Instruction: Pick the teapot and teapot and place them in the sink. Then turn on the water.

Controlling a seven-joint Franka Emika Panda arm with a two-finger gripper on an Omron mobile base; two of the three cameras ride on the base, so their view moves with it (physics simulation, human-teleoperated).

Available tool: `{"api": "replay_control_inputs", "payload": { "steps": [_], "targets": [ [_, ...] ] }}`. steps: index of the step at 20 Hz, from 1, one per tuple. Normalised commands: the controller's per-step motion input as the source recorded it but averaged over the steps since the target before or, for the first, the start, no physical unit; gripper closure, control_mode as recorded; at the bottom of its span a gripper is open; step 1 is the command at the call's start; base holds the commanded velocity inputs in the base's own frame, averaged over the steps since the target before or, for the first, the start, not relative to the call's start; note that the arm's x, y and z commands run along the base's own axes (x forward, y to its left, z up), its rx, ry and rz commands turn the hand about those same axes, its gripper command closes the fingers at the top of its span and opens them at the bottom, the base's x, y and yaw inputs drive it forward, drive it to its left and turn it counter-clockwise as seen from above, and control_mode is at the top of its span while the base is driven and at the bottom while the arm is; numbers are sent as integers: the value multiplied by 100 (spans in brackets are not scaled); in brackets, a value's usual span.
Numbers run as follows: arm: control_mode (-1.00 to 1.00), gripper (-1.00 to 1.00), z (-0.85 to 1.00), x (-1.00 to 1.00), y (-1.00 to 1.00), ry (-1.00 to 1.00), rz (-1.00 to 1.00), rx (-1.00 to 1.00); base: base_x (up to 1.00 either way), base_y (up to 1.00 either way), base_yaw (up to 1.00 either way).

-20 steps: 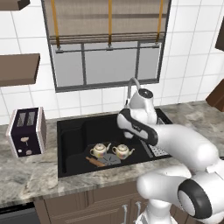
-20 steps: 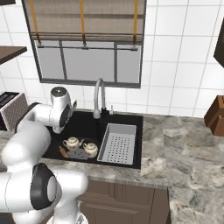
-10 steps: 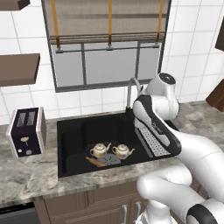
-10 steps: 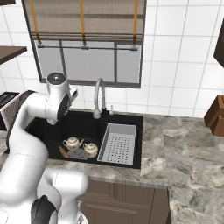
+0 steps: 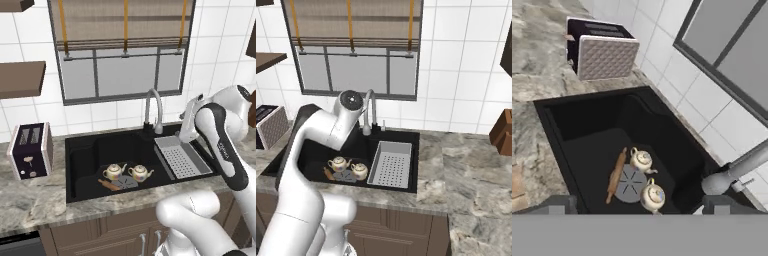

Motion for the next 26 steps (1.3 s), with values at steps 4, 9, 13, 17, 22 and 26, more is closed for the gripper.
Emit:
{"api": "replay_control_inputs", "payload": {
  "steps": [4, 9, 13, 17, 22, 26],
  "targets": [
    [-100, -100, 39, -15, -77, -3, -2, 31, 0, 0, 0],
    [-100, -100, -20, 2, -56, -12, 1, 27, 0, 0, 0],
    [-100, -100, -72, 52, -5, -23, 6, 13, 0, 0, 0],
    [-100, -100, -65, 79, -9, -16, 3, 16, 0, 0, 0],
    [-100, -100, -41, 89, -16, -15, 3, 17, 0, 0, 0],
    [-100, -100, -13, 65, -50, -8, 4, 19, 0, 0, 0]
  ]
}}
